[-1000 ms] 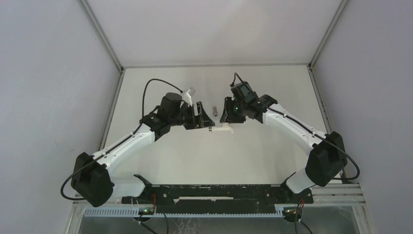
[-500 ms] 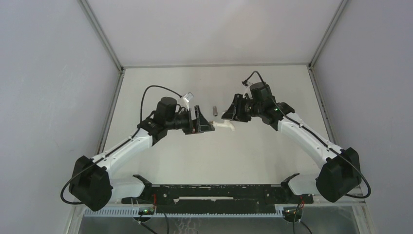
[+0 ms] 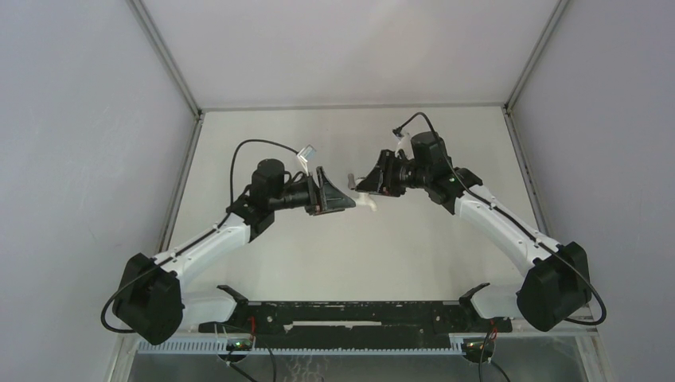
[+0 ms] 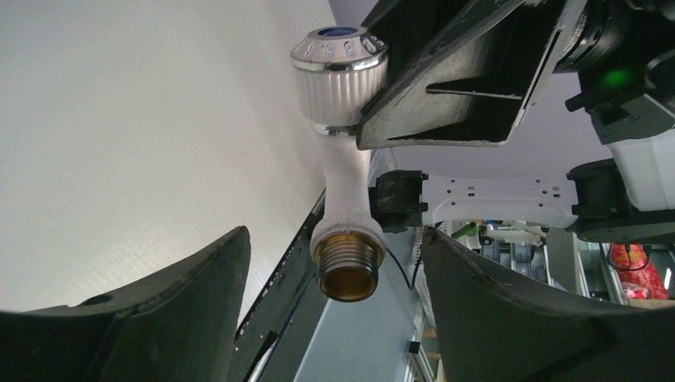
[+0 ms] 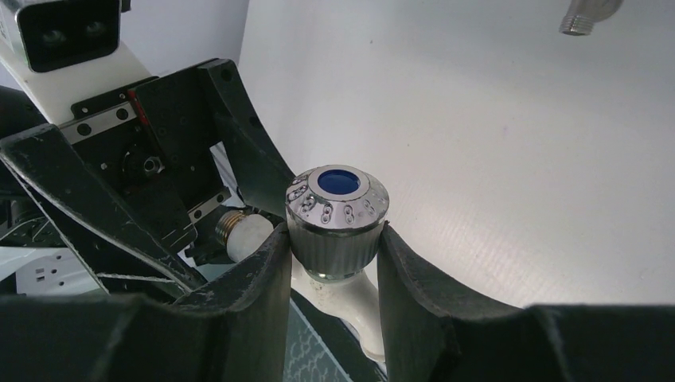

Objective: Install the water faucets

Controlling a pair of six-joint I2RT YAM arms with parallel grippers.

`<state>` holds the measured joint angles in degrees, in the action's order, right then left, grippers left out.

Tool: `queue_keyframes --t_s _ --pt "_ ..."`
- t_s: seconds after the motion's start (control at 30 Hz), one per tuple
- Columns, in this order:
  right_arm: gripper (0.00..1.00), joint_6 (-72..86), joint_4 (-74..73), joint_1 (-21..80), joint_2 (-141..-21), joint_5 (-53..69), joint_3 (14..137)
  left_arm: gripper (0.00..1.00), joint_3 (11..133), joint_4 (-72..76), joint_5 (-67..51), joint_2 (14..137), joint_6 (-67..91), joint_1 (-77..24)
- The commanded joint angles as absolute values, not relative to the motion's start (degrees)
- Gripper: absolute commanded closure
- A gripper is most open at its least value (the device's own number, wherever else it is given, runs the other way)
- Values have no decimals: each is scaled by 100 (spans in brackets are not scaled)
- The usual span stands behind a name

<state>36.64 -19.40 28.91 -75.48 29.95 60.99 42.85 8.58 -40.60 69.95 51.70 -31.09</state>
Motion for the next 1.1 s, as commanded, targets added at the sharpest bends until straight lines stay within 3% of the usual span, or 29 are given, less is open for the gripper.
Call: queue_keyframes --t_s 0.0,0.1,0.23,0.43,0.47,0.5,0.6,0.67,0.87,1.07 --pt "100 3738 -1587 2909 -7331 3171 6122 22 4219 1363 -4197 6899 5374 -3079" --pt "100 3687 -1629 2920 -7321 3175 6125 30 4203 1375 -4168 6891 5401 -3065" --pt "100 3673 -1635 2924 -7330 3180 6119 49 4195 1328 -4124 6927 5370 -3060" --pt "100 3633 -1653 2927 -7348 3262 6125 98 4224 1241 -4062 6930 5326 -3061" --pt "100 3648 -1640 2909 -7348 3325 6118 100 4246 1197 -4057 6926 5281 -3059" --pt "92 3663 -1620 2868 -7343 3407 6115 100 4265 1148 -4060 6905 5245 -3056" --pt "41 3710 -1354 2707 -7181 3835 5974 100 4296 1092 -4126 6804 5171 -3038" --pt "27 3720 -1131 2523 -6936 4207 5761 100 4306 1097 -4228 6681 5128 -3005" --pt "23 5021 1444 1822 -6116 5695 4418 100 4307 1171 -4550 6213 4870 -2919" --pt "21 5579 3236 1999 -5764 5956 3774 100 4341 1593 -4911 6003 4904 -2918"
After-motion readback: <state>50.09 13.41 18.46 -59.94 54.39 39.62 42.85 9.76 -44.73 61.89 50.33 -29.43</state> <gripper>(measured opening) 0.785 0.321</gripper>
